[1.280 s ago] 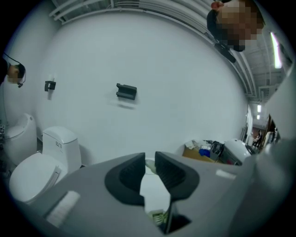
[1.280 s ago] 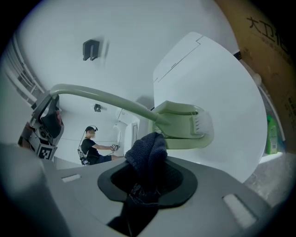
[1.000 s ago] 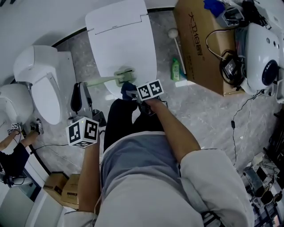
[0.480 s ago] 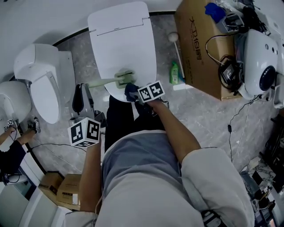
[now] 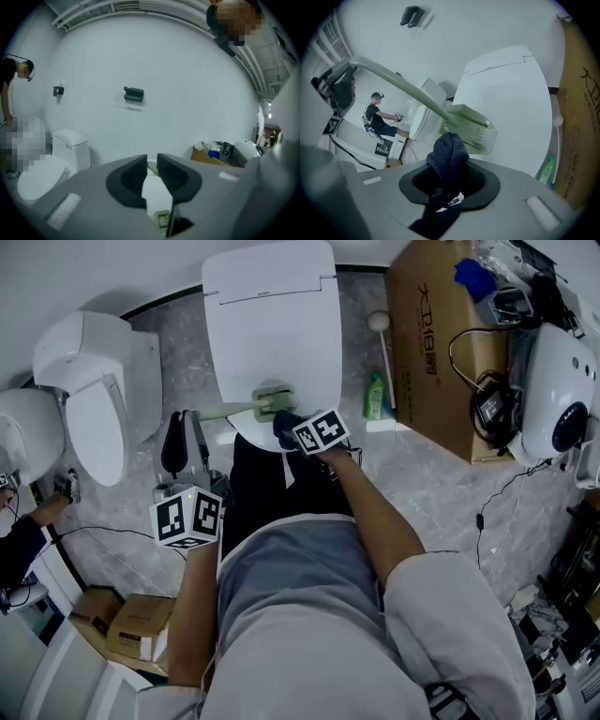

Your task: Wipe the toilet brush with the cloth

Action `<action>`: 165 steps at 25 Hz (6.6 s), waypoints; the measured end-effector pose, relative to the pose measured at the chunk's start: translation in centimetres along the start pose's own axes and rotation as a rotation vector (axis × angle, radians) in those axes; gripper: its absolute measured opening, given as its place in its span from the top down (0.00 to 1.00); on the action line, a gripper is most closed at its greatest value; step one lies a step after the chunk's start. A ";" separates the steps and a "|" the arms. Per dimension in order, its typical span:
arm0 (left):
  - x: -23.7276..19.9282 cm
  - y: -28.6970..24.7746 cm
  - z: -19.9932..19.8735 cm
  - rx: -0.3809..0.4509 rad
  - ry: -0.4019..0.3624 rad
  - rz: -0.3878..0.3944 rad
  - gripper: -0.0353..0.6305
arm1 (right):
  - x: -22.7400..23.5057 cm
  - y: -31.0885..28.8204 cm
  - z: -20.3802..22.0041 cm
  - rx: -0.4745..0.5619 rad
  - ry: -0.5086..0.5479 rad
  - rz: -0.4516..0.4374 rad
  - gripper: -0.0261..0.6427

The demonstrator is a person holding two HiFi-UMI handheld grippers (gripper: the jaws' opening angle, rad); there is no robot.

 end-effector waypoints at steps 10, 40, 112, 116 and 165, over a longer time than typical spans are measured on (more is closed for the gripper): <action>-0.1 -0.9 -0.3 -0.007 -0.008 0.005 0.95 | 0.7 -0.9 -0.3 -0.057 0.069 0.019 0.80; -0.7 -1.8 -0.5 -0.041 -0.011 0.005 0.95 | 4.8 -3.4 1.6 -0.317 0.024 0.075 0.80; -2.4 -1.7 -0.5 -0.033 0.059 0.082 0.95 | 3.6 -0.7 -8.3 -0.167 -0.084 -0.040 0.79; -2.5 -1.7 -0.5 -0.030 0.066 0.085 0.95 | 3.4 0.1 -8.8 -0.148 -0.074 -0.043 0.79; -2.5 -0.6 -0.9 0.004 0.159 0.102 0.95 | -3.8 8.9 -12.7 0.079 -0.014 -0.061 0.79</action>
Point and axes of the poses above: the fingertips, and each gripper's own axes: y backward along the fingers, x to its right, z out of its underside, the point moved 9 cm from there along y, backward along the fingers, and after that the axes turned 15 degrees about y, right-handed, at the moved point
